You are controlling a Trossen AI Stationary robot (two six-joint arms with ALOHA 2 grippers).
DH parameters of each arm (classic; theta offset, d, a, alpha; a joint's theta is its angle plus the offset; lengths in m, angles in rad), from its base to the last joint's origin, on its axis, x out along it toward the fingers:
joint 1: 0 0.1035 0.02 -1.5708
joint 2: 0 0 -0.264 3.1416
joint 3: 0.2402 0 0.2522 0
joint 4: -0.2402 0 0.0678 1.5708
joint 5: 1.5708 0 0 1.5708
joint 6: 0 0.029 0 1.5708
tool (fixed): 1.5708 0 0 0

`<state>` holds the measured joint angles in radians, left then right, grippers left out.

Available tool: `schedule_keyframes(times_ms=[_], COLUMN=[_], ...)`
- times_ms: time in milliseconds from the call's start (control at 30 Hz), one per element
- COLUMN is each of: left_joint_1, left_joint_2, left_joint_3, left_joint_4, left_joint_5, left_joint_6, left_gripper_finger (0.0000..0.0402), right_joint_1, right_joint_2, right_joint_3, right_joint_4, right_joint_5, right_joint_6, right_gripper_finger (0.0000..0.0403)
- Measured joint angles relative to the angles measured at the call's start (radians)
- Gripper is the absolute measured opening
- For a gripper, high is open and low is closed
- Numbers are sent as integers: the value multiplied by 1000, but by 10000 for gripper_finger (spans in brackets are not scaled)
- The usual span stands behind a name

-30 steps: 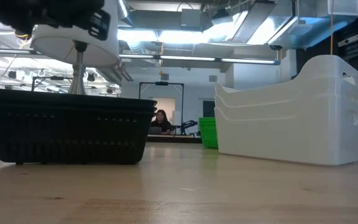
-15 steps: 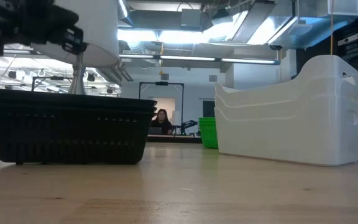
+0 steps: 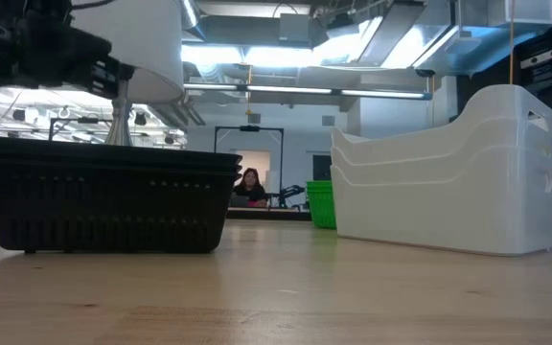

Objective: Stack baskets by color
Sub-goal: Return to Home Position

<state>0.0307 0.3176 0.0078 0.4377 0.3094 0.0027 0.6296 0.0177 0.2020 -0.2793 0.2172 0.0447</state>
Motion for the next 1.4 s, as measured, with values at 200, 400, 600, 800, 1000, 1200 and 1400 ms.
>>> schedule_keyframes(times_ms=[200,400,600,800,1000,1200,1400], left_joint_1=[0,0,0,0,0,0,0], left_joint_2=[1,1,1,1,1,1,1], left_joint_3=[0,0,0,0,0,0,0], left_joint_4=[-126,-142,-142,-142,-142,-142,-142], left_joint_5=[-15,-11,-35,-64,-65,-65,-65], left_joint_6=[-16,5,8,8,8,8,8], left_gripper_finger=[0,0,0,0,0,0,0], right_joint_1=[0,0,0,0,0,0,0], right_joint_2=[0,0,0,0,0,0,0], right_joint_3=[0,0,0,0,0,0,0], right_joint_4=[-1,-36,-41,-41,-41,-40,-40], right_joint_5=[0,0,0,0,0,0,0], right_joint_6=[-83,-78,-80,-77,-76,-76,-76], right_gripper_finger=[0,0,0,1,1,1,1])
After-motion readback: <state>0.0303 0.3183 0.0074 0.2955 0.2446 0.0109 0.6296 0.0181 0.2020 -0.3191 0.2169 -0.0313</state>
